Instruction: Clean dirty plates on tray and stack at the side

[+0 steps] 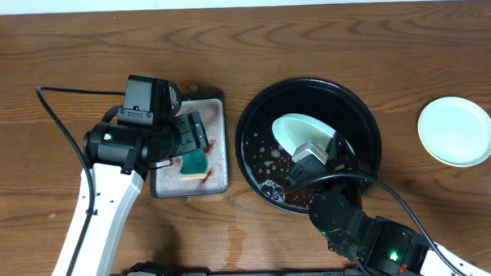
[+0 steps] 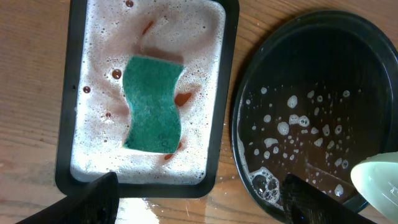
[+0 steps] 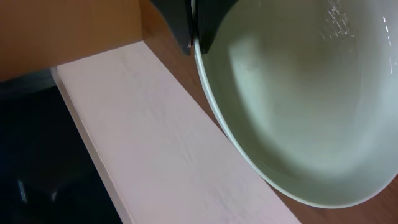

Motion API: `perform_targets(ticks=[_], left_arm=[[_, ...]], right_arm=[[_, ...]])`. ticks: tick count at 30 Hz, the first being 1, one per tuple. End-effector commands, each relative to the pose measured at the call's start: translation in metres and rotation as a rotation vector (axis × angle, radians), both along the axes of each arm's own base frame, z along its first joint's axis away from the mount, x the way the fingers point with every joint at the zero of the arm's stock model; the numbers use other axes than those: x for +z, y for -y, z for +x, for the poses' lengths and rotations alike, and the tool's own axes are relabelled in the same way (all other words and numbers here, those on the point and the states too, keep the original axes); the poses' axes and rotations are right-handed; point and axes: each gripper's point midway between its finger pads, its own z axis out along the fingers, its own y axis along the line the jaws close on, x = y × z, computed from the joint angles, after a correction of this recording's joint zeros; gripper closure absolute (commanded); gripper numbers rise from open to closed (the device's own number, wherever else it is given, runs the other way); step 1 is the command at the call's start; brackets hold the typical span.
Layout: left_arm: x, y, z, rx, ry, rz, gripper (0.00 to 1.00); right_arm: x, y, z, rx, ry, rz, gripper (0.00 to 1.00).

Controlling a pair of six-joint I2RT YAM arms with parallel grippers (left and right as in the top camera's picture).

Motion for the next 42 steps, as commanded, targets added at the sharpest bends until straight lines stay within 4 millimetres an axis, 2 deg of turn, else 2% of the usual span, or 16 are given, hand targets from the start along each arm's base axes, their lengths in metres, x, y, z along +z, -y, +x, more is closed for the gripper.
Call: perform_targets(ticks=[1,19,27,31,33,34,35,39,42], left_arm=[[0.005,0.0,0.002,-0.009,0.015,0.003,0.17],[0.005,0.0,0.002,-0.009,0.015,0.003,0.17],[0.005,0.0,0.002,-0.009,0.015,0.003,0.17],[0.005,0.0,0.002,-0.009,0.015,0.003,0.17],[0.005,0.0,0.002,-0.009,0.015,0.003,0.17],[0.005,0.0,0.002,-0.009,0.015,0.003,0.17],[0.005,0.0,0.002,-0.009,0.015,0.003,0.17],[0.005,0.0,0.002,-0.009,0.015,0.003,0.17],[0.005,0.0,0.002,-0.009,0.015,0.003,0.17]], right_arm=[[0.006,0.001,-0.002,-0.01,0.018,0.006,0.99],[0.008,0.006,-0.002,-0.034,0.028,0.002,0.99],[0.002,0.014,0.002,-0.095,0.026,0.135,0.99],[-0.02,0.019,0.012,-0.14,-0.043,0.295,0.99],[-0.044,0.012,0.016,-0.115,-0.158,0.42,0.99],[-0.064,0.008,0.02,-0.111,-0.274,0.545,0.99],[-0.073,0.007,0.022,-0.117,-0.328,0.613,0.99],[-0.087,0.014,0.031,-0.117,-0.458,0.767,0.99],[-0.089,0.039,0.043,-0.168,-0.489,0.886,0.99]])
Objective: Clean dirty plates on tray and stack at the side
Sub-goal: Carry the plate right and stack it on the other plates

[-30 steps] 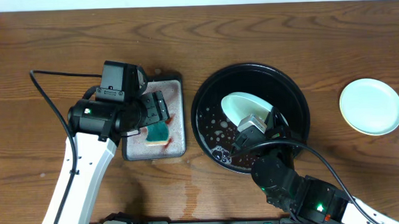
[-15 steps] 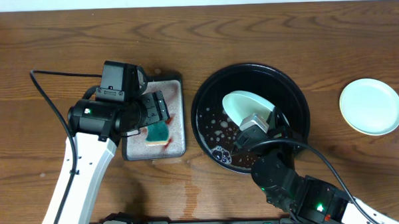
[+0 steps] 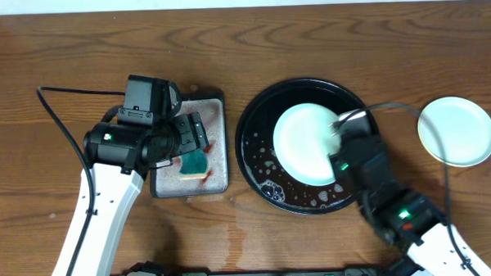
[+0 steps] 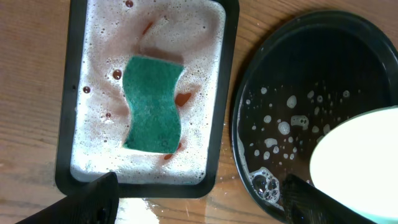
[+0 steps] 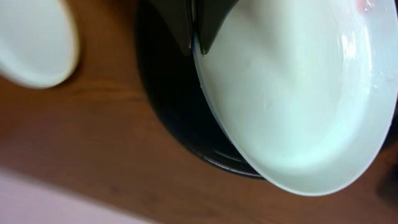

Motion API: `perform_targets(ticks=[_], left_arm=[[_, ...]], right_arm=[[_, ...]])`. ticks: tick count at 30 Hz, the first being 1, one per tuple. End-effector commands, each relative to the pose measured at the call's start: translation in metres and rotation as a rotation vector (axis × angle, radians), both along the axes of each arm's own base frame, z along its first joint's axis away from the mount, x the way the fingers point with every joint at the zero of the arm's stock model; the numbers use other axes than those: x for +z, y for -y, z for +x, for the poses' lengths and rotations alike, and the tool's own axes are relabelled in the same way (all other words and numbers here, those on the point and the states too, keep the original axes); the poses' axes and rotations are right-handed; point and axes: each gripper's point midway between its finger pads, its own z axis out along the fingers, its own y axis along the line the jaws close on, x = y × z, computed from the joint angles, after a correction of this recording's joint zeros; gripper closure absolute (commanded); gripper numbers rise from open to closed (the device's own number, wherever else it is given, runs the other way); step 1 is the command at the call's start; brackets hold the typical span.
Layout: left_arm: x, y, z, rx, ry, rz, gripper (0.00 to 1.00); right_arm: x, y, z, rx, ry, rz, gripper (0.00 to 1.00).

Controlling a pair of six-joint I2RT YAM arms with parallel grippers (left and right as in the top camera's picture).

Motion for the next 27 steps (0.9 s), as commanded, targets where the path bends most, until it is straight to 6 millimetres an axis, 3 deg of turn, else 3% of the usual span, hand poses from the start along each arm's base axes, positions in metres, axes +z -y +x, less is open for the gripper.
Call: perform_targets(ticks=[1,9,15,21,27], left_arm=[[0.005,0.0,0.002,-0.008,0.016,0.003,0.17],[0.005,0.0,0.002,-0.008,0.016,0.003,0.17],[0.005,0.0,0.002,-0.008,0.016,0.003,0.17],[0.005,0.0,0.002,-0.008,0.016,0.003,0.17],[0.005,0.0,0.002,-0.008,0.016,0.003,0.17]], right_arm=[[-0.004,0.007,0.007,-0.028,-0.086,0.294,0.99],[-0.013,0.162,0.027,-0.499,-0.036,0.515,0.99],[-0.044,0.252,0.021,-0.827,-0.002,0.766,0.99],[-0.091,0.303,0.015,-1.016,-0.017,0.795,0.99],[-0.111,0.332,0.019,-1.056,0.008,0.654,0.99]])
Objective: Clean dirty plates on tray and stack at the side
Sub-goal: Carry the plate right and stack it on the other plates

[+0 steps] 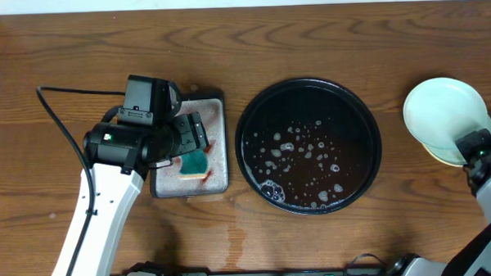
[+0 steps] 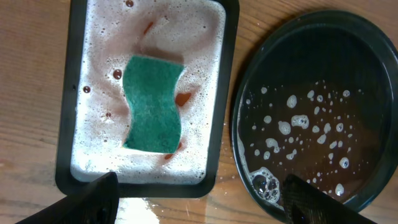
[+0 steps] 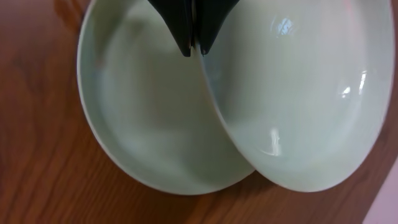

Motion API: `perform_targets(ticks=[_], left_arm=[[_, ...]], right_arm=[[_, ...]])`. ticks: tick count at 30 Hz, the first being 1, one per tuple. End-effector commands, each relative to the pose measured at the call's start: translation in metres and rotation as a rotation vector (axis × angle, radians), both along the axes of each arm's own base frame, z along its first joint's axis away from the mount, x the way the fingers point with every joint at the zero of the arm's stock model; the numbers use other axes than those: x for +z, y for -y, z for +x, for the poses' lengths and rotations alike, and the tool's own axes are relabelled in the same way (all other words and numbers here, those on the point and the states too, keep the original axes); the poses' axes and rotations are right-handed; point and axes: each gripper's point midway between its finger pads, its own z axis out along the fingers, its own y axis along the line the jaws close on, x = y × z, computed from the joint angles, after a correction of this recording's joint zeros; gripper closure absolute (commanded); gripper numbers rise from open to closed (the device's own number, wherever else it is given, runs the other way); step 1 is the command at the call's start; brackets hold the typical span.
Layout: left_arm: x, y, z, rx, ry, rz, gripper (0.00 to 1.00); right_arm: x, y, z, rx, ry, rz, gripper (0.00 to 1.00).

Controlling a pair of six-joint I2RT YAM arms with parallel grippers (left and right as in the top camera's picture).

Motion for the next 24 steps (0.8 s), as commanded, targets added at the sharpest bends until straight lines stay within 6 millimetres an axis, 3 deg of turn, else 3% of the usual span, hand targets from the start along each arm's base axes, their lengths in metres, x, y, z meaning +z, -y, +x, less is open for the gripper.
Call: perform_targets(ticks=[1,8,11,14,17,19,21,24], left_arm=[[0.005,0.0,0.002,-0.008,0.016,0.003,0.17],[0.005,0.0,0.002,-0.008,0.016,0.003,0.17],[0.005,0.0,0.002,-0.008,0.016,0.003,0.17],[0.005,0.0,0.002,-0.008,0.016,0.003,0.17],[0.005,0.0,0.002,-0.008,0.016,0.003,0.17],[0.005,0.0,0.002,-0.008,0.016,0.003,0.17],[0.005,0.0,0.002,-0.008,0.016,0.003,0.17],[0.005,0.0,0.002,-0.008,0.016,0.003,0.17]], right_arm=[[-0.004,0.02,-0.003,-0.051,-0.035,-0.077,0.99],[0.0,0.031,-0.006,-0.07,-0.055,-0.145,0.99],[-0.001,0.017,0.001,-0.008,-0.026,-0.091,0.63],[0.014,-0.011,0.016,0.109,0.06,-0.026,0.62],[0.046,-0.036,0.03,0.19,0.171,0.0,0.62],[0.077,-0.064,0.04,0.293,0.259,-0.005,0.63],[0.111,-0.105,0.042,0.423,0.339,-0.003,0.62],[0.142,-0.164,0.03,0.585,0.39,0.021,0.61]])
